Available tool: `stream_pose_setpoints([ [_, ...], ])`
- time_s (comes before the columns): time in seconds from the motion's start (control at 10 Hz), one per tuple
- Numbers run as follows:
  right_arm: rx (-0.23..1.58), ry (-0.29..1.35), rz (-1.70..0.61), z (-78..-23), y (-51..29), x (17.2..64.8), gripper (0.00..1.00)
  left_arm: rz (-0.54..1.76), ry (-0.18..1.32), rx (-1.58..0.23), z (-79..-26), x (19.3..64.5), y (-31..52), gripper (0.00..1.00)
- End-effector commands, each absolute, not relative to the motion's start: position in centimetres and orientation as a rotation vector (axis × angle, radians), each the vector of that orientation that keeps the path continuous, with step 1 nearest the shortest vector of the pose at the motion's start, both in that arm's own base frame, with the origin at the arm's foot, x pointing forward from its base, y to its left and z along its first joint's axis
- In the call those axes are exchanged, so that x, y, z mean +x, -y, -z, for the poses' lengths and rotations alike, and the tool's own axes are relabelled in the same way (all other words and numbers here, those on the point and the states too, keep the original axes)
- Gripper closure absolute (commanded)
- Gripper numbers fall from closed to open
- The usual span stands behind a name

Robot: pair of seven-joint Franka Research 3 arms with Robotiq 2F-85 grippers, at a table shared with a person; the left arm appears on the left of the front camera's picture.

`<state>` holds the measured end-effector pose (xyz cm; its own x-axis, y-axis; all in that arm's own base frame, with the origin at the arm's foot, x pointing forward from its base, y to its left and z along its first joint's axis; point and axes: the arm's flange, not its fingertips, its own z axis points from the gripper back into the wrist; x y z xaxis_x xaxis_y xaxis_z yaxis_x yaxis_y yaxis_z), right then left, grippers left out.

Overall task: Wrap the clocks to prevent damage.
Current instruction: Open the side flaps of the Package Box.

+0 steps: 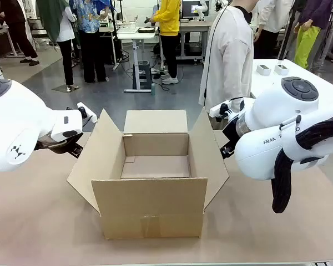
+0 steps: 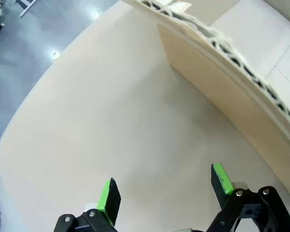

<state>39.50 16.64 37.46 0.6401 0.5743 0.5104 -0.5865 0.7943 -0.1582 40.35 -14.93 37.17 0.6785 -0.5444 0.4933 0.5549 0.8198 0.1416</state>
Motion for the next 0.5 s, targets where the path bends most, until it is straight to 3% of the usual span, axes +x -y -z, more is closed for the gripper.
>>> stream_pose_setpoints([
  [0.0,0.023,0.574,-0.662,-37.46,-16.65,39.5,0.0,0.617,0.548,-0.02,-37.16,40.34,14.93,0.0],
  [0.4,0.023,0.574,-0.662,-37.46,-16.65,39.5,0.0,0.617,0.548,-0.02,-37.16,40.34,14.93,0.0],
])
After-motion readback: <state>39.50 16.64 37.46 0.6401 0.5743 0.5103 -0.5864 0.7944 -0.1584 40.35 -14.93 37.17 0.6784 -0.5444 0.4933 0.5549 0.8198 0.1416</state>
